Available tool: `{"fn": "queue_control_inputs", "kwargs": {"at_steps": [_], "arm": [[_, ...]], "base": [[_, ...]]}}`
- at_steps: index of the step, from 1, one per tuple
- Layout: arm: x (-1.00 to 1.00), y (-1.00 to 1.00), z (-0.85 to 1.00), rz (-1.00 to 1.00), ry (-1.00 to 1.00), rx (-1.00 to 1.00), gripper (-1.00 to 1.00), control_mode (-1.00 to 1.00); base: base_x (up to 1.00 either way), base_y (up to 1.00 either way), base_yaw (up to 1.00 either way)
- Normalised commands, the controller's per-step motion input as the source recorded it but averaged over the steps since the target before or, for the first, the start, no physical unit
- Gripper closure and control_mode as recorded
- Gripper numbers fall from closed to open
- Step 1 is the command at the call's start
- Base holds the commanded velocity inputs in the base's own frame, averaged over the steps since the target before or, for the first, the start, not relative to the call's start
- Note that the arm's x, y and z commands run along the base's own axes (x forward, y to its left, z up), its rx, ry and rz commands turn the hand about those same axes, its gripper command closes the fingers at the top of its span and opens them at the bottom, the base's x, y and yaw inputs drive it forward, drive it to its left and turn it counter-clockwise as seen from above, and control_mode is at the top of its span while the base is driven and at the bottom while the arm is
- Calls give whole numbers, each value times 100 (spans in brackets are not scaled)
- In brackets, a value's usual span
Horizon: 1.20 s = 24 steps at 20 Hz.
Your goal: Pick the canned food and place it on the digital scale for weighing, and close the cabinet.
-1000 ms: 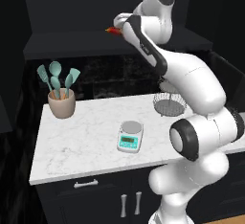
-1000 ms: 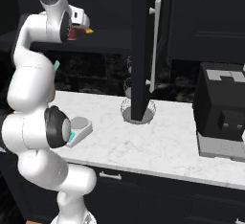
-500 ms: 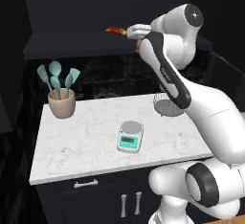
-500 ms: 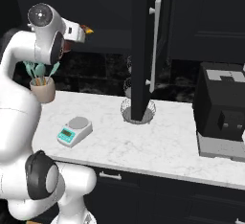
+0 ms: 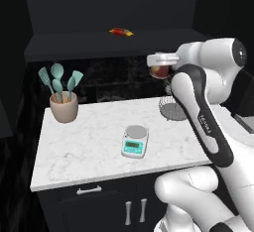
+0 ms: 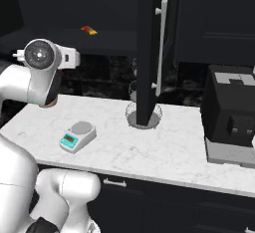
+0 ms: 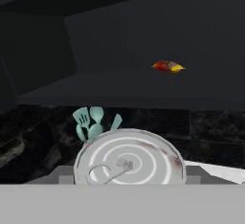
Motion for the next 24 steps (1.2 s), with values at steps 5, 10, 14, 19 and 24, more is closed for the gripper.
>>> {"fn": "queue_control_inputs", "kwargs": {"at_steps": [5,10,14,19,24], "arm": [[-36,-4,-77,37,-18,0,100,-100],[2,-17,-77,32,-4,0,100,-100],[-4,-18,-59,21,-11,-4,100,-100],[5,0,-60,10,-6,-15,100,-100],[32,0,-43,7,7,-8,100,-100]], "base": [[0,0,0],[0,0,0],[0,0,0],[0,0,0],[0,0,0]]}}
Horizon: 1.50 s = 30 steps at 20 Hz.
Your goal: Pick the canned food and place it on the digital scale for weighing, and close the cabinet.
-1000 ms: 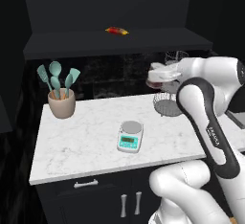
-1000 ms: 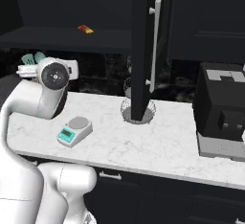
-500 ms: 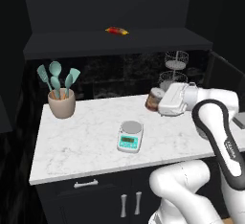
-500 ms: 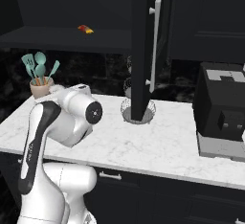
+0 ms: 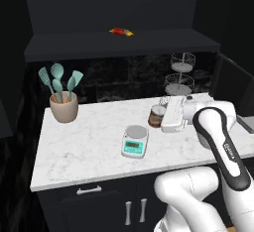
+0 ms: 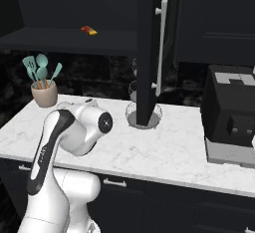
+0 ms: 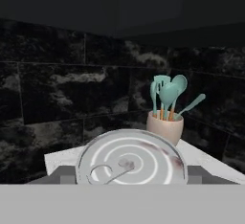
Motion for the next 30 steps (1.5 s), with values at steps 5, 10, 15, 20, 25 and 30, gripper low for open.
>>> {"fn": "queue_control_inputs", "kwargs": {"at_steps": [5,10,15,20,25,30], "arm": [[68,4,-32,1,17,-2,100,-100],[56,0,-37,0,5,0,100,-100],[38,0,-33,0,0,0,100,-100],[9,11,-8,0,7,0,100,-100],[4,29,0,0,7,-6,100,-100],[1,15,-14,0,-3,-2,100,-100]], "base": [[0,0,0],[0,0,0],[0,0,0],[0,0,0],[0,0,0],[0,0,0]]}}
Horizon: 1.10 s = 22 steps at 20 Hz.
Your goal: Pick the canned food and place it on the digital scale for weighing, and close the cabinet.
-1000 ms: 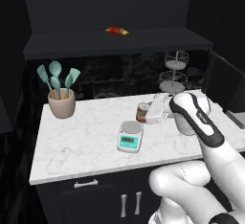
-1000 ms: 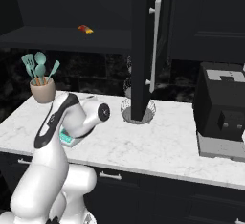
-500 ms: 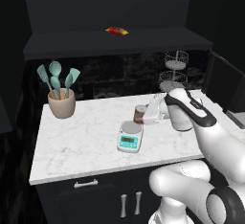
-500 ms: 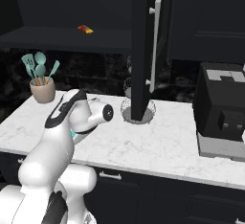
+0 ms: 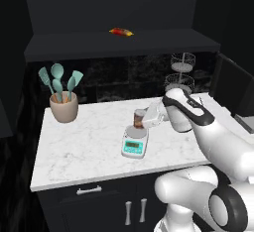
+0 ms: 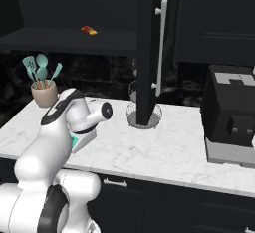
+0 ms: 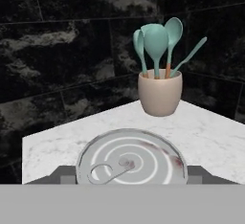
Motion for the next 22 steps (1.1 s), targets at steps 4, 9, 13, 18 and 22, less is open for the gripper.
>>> {"fn": "queue_control_inputs", "kwargs": {"at_steps": [4,9,13,18,22], "arm": [[6,1,-40,0,-9,-1,100,-100],[2,0,-34,0,-10,0,100,-100],[11,0,-36,0,0,0,100,-100],[3,-11,-19,0,0,0,100,-100],[20,-23,-21,0,0,0,100,-100]], "base": [[0,0,0],[0,0,0],[0,0,0],[0,0,0],[0,0,0]]}}
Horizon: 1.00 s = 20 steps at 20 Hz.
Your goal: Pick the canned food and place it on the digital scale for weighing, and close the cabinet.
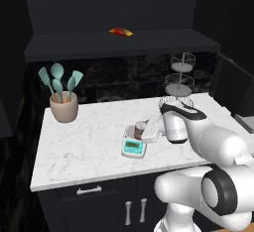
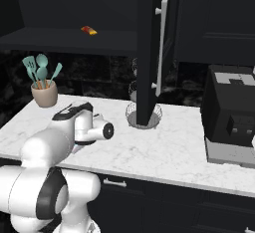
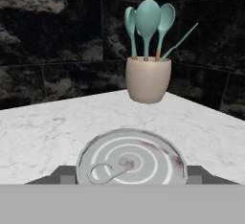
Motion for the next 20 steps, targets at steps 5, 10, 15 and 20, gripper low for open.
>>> {"fn": "queue_control_inputs", "kwargs": {"at_steps": [5,10,15,20], "arm": [[58,-2,-25,0,0,0,100,-100],[31,0,-26,0,0,0,100,-100],[7,0,-38,0,0,0,100,-100],[-10,3,-30,0,-1,0,100,-100]], "base": [[0,0,0],[0,0,0],[0,0,0],[0,0,0]]}}
